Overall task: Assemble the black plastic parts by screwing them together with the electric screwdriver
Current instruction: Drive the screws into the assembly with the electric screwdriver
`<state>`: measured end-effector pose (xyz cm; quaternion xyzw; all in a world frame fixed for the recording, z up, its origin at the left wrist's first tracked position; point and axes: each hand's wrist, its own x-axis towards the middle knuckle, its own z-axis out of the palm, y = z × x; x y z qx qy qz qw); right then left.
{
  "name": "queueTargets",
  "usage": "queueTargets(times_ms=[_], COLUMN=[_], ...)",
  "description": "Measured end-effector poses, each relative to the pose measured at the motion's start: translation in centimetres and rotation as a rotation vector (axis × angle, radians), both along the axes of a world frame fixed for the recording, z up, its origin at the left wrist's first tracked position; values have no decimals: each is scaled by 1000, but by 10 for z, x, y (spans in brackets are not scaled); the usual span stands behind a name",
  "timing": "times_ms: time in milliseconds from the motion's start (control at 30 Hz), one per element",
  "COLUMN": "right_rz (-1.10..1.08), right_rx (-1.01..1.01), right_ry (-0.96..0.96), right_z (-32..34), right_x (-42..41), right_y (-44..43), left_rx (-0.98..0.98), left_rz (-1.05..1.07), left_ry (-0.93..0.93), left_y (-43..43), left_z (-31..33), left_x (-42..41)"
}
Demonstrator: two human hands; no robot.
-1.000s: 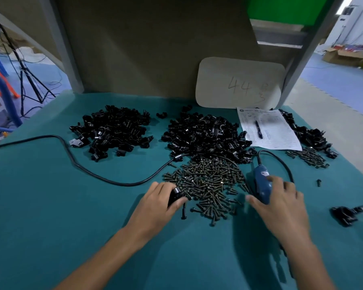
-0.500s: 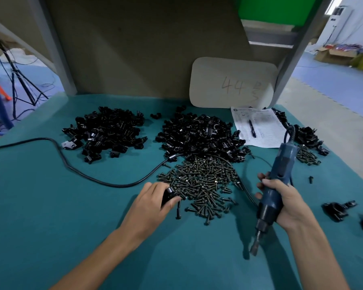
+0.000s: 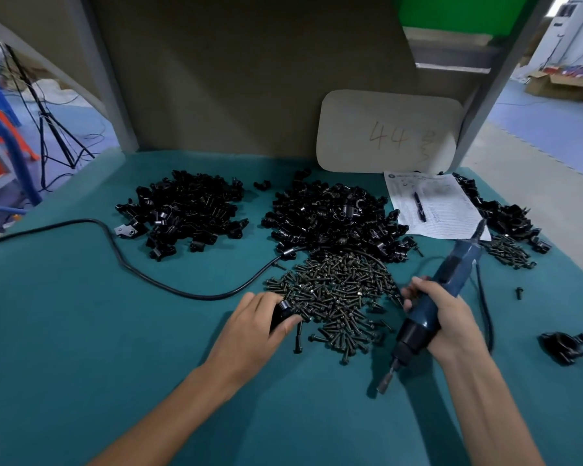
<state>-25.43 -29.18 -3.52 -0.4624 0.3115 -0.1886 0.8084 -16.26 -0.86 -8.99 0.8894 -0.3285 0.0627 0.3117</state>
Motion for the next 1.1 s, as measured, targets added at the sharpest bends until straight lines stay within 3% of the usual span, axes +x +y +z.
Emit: queueTargets(times_ms=[200, 400, 467, 600, 667, 933, 1100], right_rz=[-35, -88, -103, -92, -89, -70, -109], right_rx=[-3, 206, 115, -298, -378, -70, -17], right_ry=[50, -174, -141, 34, 49, -36, -54], right_z=[5, 13, 15, 15, 18, 6, -5], right_x=[0, 7, 8, 7, 6, 12, 18], right_y=[4, 14, 14, 19, 22, 29, 38], left_rx=[7, 39, 41, 53, 52, 40, -6], left_rz=[2, -3, 2, -1, 1, -9, -29], left_ry=[18, -22, -33, -47, -37, -80, -129], left_y=[0, -1, -1, -1, -1, -2, -1], left_z=[2, 4, 5, 6, 5, 4, 2], left_x=[-1, -2, -2, -2, -2, -2, -2])
